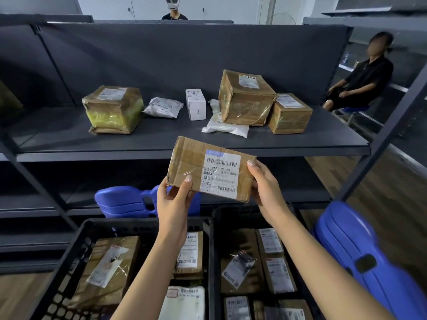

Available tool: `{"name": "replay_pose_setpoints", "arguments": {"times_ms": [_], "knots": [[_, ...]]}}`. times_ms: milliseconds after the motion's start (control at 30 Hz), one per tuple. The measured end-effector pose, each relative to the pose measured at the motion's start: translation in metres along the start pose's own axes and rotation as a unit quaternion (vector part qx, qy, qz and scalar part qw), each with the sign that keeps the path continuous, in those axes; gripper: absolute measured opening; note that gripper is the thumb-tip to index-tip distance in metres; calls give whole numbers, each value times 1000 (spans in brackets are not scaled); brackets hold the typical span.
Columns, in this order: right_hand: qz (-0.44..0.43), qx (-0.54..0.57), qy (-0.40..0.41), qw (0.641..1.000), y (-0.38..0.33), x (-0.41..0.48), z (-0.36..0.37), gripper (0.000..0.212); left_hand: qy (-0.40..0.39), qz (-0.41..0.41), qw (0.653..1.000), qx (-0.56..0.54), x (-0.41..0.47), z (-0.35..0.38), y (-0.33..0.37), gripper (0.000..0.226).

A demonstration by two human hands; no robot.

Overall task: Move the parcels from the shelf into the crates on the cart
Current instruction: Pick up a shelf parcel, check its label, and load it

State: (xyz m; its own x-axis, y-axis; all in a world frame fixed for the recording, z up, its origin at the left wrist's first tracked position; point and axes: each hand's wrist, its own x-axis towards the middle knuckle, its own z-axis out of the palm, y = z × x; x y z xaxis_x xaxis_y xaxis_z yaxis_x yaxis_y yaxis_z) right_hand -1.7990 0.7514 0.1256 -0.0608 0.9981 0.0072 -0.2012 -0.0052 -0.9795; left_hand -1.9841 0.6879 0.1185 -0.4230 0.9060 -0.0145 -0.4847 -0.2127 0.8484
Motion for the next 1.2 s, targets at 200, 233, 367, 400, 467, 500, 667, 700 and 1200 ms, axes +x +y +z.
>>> {"name": "replay_pose_setpoints", "arguments": {"times_ms": [200,233,367,400,467,500,667,700,1200], "knots": [[23,5,-1,1000,21,-18,-9,28,36,-25,999,9,-9,-6,-14,50],[22,-2,9,1000,22,-19,-10,27,35,-24,999,32,-10,-7,-17,50],[15,-23,50,998,23,-24,-24,20,15,-18,989,144,-13,-17,-26,48],[14,-31,55,998,23,-26,-28,20,15,-18,988,151,-14,-21,-28,45],[12,-60,58,996,25,-31,-37,19,-2,-19,986,164,-15,-27,-31,35],[14,-69,63,996,27,-34,-40,18,-16,-24,984,174,-17,-28,-34,30],[33,-110,117,986,49,-52,-54,16,-27,-65,977,203,-31,-30,-55,26],[32,-130,125,983,54,-57,-56,16,-27,-70,975,210,-34,-30,-60,28],[83,-234,126,960,98,-80,-129,45,8,-100,932,349,-70,1,-133,26]]}}
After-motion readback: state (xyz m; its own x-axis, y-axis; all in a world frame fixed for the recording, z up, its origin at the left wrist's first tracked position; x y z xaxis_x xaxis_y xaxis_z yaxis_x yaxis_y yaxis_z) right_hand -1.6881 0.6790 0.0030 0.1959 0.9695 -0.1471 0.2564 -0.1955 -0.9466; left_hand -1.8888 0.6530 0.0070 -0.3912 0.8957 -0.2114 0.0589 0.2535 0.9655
